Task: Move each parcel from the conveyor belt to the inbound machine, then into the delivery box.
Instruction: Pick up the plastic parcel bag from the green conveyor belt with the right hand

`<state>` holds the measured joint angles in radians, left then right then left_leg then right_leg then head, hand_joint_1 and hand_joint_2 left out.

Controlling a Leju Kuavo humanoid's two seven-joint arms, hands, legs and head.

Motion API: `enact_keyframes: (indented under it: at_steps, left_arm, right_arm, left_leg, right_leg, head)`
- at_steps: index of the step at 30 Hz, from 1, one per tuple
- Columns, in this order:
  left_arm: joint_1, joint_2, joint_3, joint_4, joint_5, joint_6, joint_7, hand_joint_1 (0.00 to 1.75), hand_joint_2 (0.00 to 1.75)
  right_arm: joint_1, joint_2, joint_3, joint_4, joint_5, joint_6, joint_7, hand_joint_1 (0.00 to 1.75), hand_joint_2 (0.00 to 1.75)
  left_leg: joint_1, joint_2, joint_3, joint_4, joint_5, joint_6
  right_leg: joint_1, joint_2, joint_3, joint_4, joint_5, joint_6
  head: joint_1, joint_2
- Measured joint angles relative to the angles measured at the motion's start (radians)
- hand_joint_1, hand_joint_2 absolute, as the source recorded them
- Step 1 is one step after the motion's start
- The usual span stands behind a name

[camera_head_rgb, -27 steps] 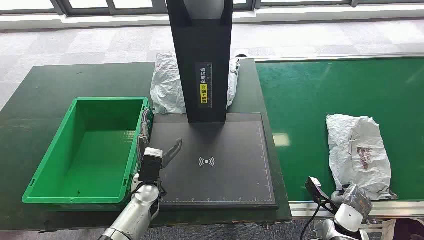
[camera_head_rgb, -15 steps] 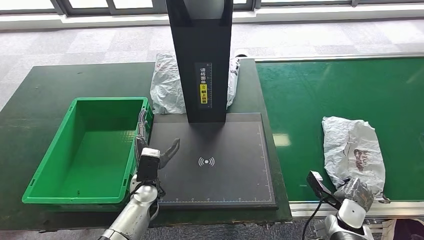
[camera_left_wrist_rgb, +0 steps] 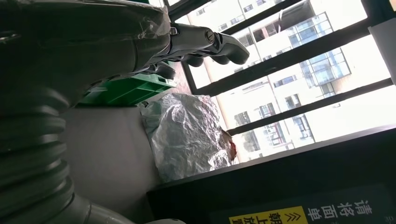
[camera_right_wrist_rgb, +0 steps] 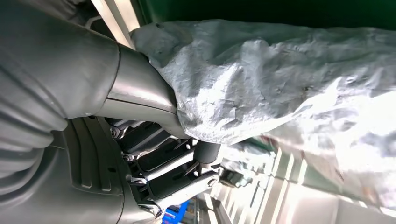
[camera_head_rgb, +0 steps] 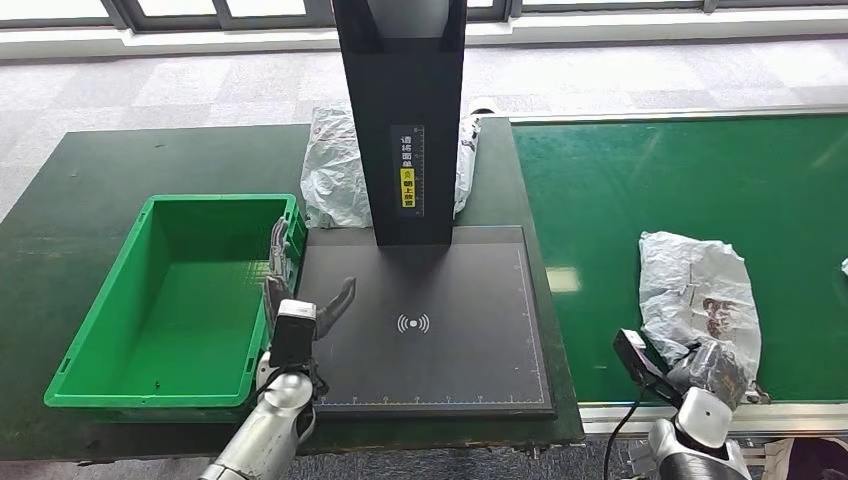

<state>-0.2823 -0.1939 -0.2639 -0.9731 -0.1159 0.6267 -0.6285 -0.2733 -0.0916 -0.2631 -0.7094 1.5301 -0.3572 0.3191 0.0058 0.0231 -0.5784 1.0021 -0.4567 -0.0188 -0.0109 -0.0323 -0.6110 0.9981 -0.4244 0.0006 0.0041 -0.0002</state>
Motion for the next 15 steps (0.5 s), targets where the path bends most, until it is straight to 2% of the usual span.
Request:
enact_keyframes:
  at_steps: [2, 4, 7, 10, 15]
  left_arm:
    - [0.018, 0.001, 0.011, -0.025, -0.017, 0.007, 0.011, 0.00, 1.75]
    - [0.040, 0.003, 0.025, -0.055, -0.035, 0.011, 0.022, 0.00, 1.75]
    - [0.065, 0.005, 0.047, -0.091, -0.053, 0.009, 0.029, 0.00, 1.75]
    - [0.077, 0.005, 0.059, -0.113, -0.064, 0.005, 0.032, 0.00, 1.75]
    - [0.088, 0.005, 0.070, -0.140, -0.088, 0.001, 0.033, 0.00, 1.75]
  right_arm:
    - [0.014, 0.024, 0.014, -0.072, -0.053, -0.023, -0.093, 1.75, 1.75]
    - [0.041, 0.057, 0.060, -0.188, -0.122, -0.007, -0.180, 1.75, 1.75]
    - [0.085, 0.094, 0.169, -0.355, -0.183, 0.032, -0.197, 1.75, 1.75]
    - [0.107, 0.107, 0.240, -0.451, -0.219, 0.026, -0.208, 1.75, 1.75]
    - [0.147, 0.116, 0.377, -0.595, -0.315, 0.009, -0.356, 1.75, 1.75]
  left_leg:
    - [0.000, 0.000, 0.000, 0.000, 0.000, 0.000]
    - [0.001, 0.000, 0.001, 0.000, 0.000, 0.000]
    - [0.001, 0.000, 0.001, -0.001, 0.001, -0.001]
    - [0.001, -0.001, 0.000, -0.001, 0.001, -0.001]
    - [0.002, 0.002, 0.001, -0.001, 0.001, -0.001]
  right_leg:
    - [0.000, 0.000, 0.000, 0.000, 0.000, 0.000]
    - [0.001, 0.000, 0.000, 0.000, 0.000, -0.001]
    - [0.002, 0.000, -0.002, 0.000, -0.001, -0.001]
    - [0.002, -0.002, -0.001, 0.001, -0.001, -0.001]
    - [0.001, 0.001, -0.002, 0.000, -0.001, -0.001]
  head:
    - [0.000, 0.000]
    - [0.000, 0.000]
    - [0.000, 0.000]
    - [0.000, 0.000]
    - [0.000, 0.000]
